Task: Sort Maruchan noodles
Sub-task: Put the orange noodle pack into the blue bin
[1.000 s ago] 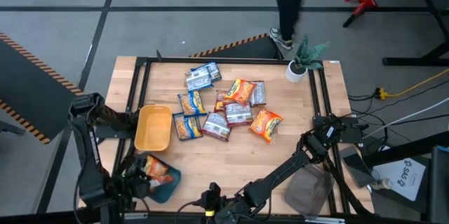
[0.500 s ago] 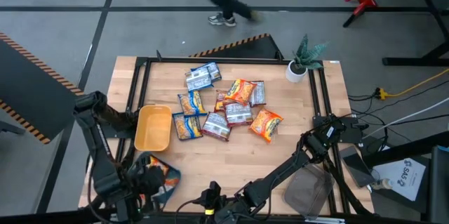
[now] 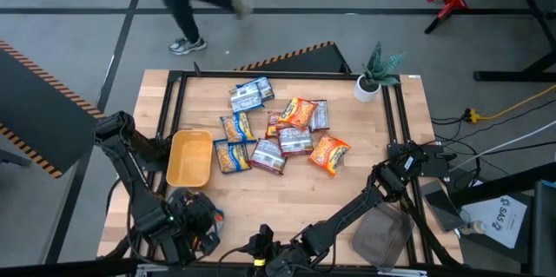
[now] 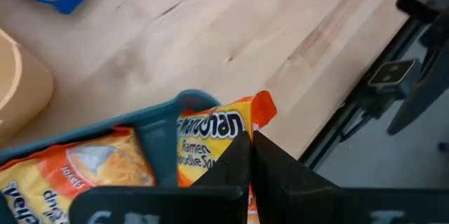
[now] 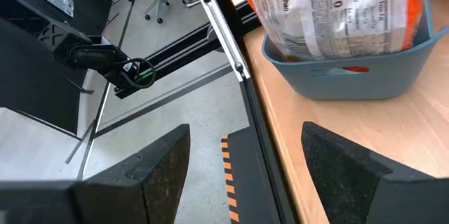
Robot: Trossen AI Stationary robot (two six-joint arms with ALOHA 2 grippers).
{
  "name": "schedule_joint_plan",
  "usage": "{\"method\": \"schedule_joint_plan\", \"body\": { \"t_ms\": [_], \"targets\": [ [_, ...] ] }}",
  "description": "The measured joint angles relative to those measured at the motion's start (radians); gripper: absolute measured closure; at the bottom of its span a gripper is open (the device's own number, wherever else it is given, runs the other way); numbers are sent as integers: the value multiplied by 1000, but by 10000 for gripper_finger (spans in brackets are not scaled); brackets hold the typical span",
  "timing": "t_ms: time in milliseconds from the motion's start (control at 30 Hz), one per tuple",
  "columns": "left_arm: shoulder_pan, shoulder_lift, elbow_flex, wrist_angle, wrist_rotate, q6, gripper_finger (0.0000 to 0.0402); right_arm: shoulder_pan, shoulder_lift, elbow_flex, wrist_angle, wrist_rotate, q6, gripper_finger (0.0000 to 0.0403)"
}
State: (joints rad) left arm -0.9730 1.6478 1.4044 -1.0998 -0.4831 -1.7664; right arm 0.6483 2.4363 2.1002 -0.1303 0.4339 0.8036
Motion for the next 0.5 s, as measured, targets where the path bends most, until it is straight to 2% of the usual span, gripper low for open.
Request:
{"method": "schedule_joint_plan", "body": {
  "t_ms": [300,500],
  "targets": [
    [0,0,-33,-8,-13,-88,399,0,0,0,-3,8,0,143],
    [0,0,-37,6,-15,0,355,0,0,0,-6,19,-1,143]
  ]
}}
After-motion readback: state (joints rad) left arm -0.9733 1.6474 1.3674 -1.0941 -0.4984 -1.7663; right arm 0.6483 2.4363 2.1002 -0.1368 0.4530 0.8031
